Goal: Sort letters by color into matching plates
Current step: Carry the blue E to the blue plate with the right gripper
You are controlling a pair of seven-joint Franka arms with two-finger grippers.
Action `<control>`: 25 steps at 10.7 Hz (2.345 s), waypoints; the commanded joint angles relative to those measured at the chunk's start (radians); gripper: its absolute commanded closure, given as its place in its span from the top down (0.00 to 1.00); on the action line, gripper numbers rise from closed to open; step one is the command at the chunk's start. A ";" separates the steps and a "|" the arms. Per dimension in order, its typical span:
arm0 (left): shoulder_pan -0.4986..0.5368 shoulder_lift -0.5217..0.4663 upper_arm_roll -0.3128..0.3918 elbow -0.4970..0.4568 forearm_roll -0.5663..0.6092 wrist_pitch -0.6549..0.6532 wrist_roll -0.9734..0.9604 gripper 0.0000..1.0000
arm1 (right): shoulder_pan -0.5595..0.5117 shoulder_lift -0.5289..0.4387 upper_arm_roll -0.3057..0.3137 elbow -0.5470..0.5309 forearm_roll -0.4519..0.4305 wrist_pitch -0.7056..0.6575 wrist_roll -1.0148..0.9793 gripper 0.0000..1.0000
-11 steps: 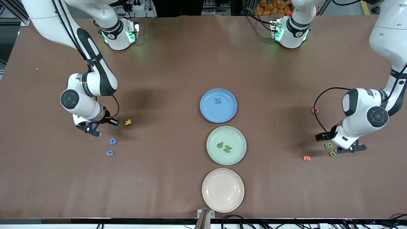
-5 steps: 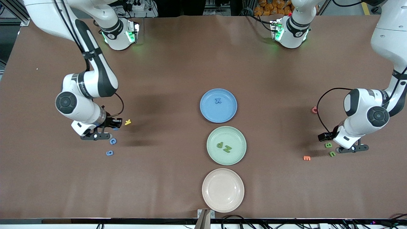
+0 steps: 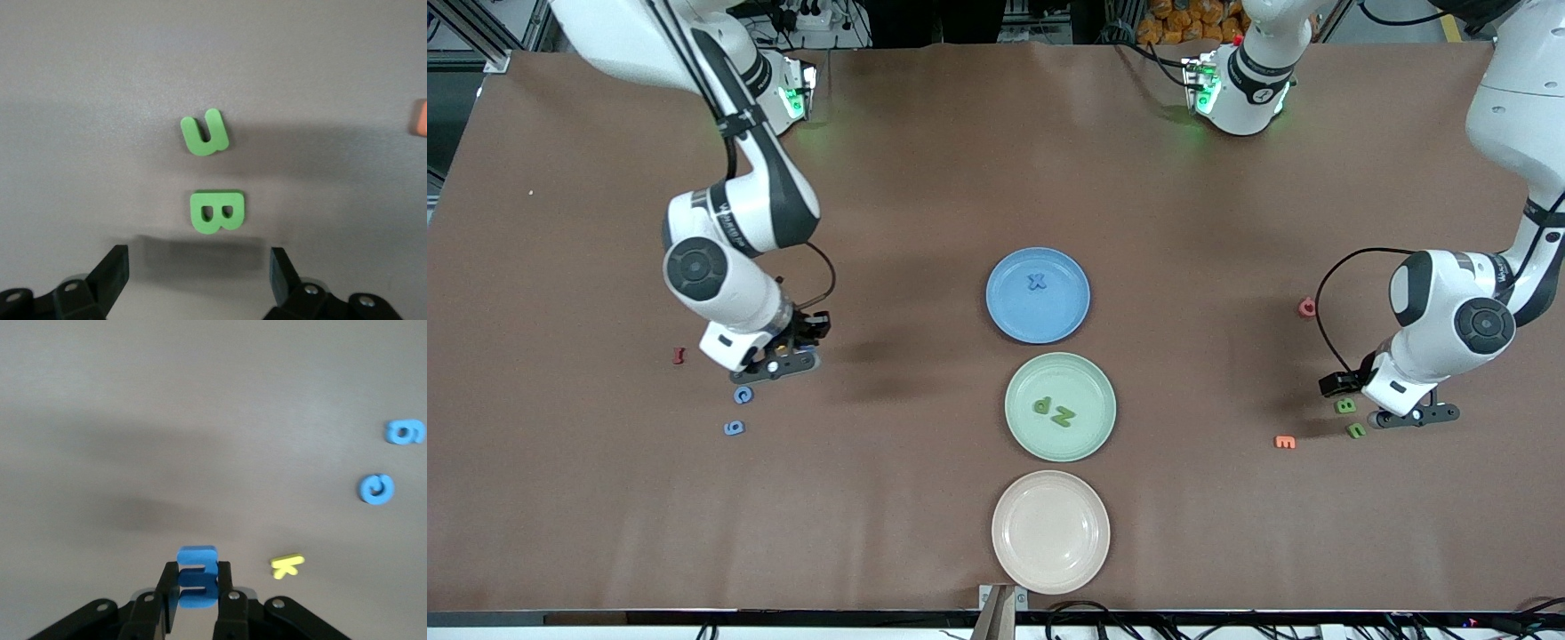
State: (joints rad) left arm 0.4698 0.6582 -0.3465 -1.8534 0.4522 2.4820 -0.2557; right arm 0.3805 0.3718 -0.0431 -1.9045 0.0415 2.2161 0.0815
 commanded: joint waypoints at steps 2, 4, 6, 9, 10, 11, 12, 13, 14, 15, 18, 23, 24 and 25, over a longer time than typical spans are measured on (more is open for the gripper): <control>0.024 0.023 -0.006 0.016 0.039 0.028 0.024 0.87 | 0.170 0.090 -0.004 0.137 -0.003 -0.047 -0.023 0.09; 0.032 0.031 -0.006 0.020 0.039 0.029 0.027 0.85 | 0.268 0.159 -0.004 0.220 0.006 -0.047 -0.016 0.09; 0.033 0.038 -0.006 0.022 0.039 0.043 0.029 0.83 | 0.345 0.218 -0.004 0.280 0.006 -0.045 -0.012 0.09; 0.038 0.049 -0.006 0.033 0.039 0.058 0.029 0.81 | 0.440 0.278 -0.001 0.332 0.008 -0.042 -0.003 0.09; 0.038 0.052 -0.006 0.036 0.039 0.058 0.029 0.79 | 0.468 0.297 -0.001 0.353 0.008 -0.039 0.026 0.09; 0.038 0.057 -0.006 0.040 0.039 0.058 0.029 0.79 | 0.488 0.308 0.011 0.369 0.008 -0.038 0.029 0.09; 0.038 0.058 -0.006 0.043 0.039 0.058 0.029 0.79 | 0.497 0.320 0.028 0.381 0.008 -0.038 0.030 0.09; 0.036 0.063 -0.006 0.045 0.039 0.058 0.027 0.79 | 0.505 0.344 0.038 0.404 0.005 -0.035 0.029 0.09; 0.035 0.066 -0.006 0.051 0.037 0.058 0.027 0.78 | 0.517 0.373 0.043 0.433 0.005 -0.030 0.030 0.09; 0.032 0.070 -0.006 0.053 0.036 0.058 0.026 0.78 | 0.517 0.392 0.057 0.452 0.005 -0.026 0.029 0.10; 0.026 0.080 -0.006 0.059 0.036 0.066 0.021 0.78 | 0.511 0.411 0.068 0.476 0.040 -0.024 0.027 0.99; 0.007 0.087 -0.006 0.060 0.031 0.094 0.007 0.76 | 0.424 0.366 0.062 0.475 0.083 -0.070 -0.032 1.00; 0.006 0.087 -0.006 0.060 0.031 0.094 0.007 0.76 | 0.387 0.348 0.058 0.473 0.065 -0.090 -0.045 1.00; 0.004 0.087 -0.006 0.060 0.031 0.094 0.007 0.76 | 0.336 0.331 0.057 0.475 0.017 -0.101 -0.046 1.00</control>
State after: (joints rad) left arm 0.4822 0.7135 -0.3494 -1.8133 0.4593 2.5527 -0.2335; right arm 0.8077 0.7539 0.0061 -1.4242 0.1116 2.1608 0.0625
